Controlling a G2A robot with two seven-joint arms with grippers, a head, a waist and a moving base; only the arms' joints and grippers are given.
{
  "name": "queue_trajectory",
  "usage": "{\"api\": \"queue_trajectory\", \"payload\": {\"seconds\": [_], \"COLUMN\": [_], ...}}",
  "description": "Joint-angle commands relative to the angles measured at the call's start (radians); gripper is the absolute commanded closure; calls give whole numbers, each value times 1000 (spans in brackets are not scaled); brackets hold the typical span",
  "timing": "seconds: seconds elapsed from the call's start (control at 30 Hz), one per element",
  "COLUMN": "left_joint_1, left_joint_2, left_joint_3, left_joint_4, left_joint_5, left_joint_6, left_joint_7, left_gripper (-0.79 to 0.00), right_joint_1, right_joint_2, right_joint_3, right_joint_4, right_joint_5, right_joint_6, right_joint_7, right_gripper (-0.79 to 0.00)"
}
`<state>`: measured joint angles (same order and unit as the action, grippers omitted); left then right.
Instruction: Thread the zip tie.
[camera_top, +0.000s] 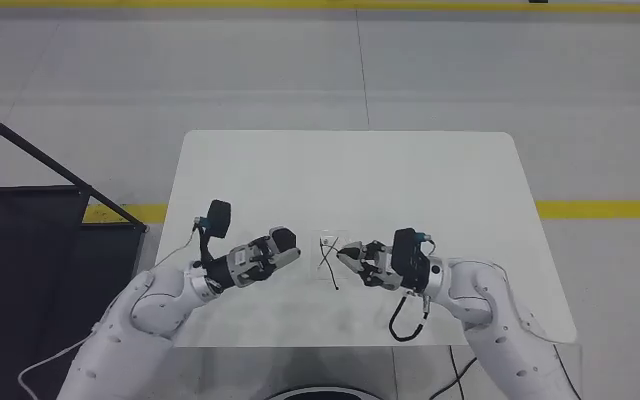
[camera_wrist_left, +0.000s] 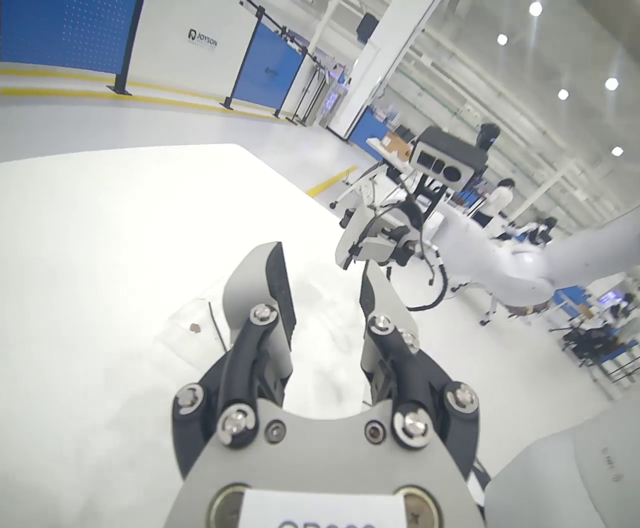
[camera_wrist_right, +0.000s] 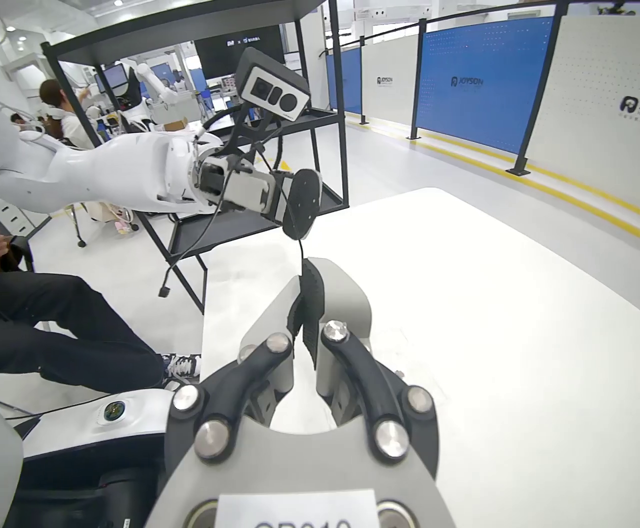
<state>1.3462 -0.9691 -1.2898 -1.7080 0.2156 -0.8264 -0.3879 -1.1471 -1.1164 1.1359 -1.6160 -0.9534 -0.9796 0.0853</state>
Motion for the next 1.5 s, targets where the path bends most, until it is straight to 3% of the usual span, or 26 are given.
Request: {"api": "queue_trajectory", "payload": {"seconds": [0.0,0.03,0.1,0.17,0.63,0.67,0.7,0.73,0.83,1.03,1.47], "left_joint_1": [-18,-26,-53,-82,-77,-76,-77,-81,-91,-103,-117], "left_joint_2": [6,9,16,24,19,17,16,15,11,3,-9], "left_joint_3": [11,18,39,46,58,63,70,73,80,99,116], "left_joint_4": [22,37,55,81,54,50,48,51,61,73,79], "left_joint_5": [-184,-271,-460,-602,-586,-589,-594,-597,-593,-584,-544], "left_joint_6": [-14,-9,14,56,73,76,80,83,85,94,87], "left_joint_7": [-92,-139,-274,-398,-376,-371,-372,-373,-369,-363,-338], "left_gripper": [-443,-508,-785,-785,-785,-757,-536,-449,-354,-277,-246], "right_joint_1": [14,20,35,49,48,53,61,71,104,152,227], "right_joint_2": [2,4,9,17,20,19,18,17,16,25,49], "right_joint_3": [-5,-16,-35,-56,-75,-82,-92,-102,-131,-173,-246], "right_joint_4": [17,20,29,39,38,47,62,78,107,143,189], "right_joint_5": [9,13,25,33,47,62,85,118,208,365,595], "right_joint_6": [-33,-33,-33,-33,-17,-23,-31,-33,-33,-33,-33], "right_joint_7": [9,16,28,54,78,89,103,117,158,246,426], "right_gripper": [0,0,0,0,0,0,0,0,0,0,0]}}
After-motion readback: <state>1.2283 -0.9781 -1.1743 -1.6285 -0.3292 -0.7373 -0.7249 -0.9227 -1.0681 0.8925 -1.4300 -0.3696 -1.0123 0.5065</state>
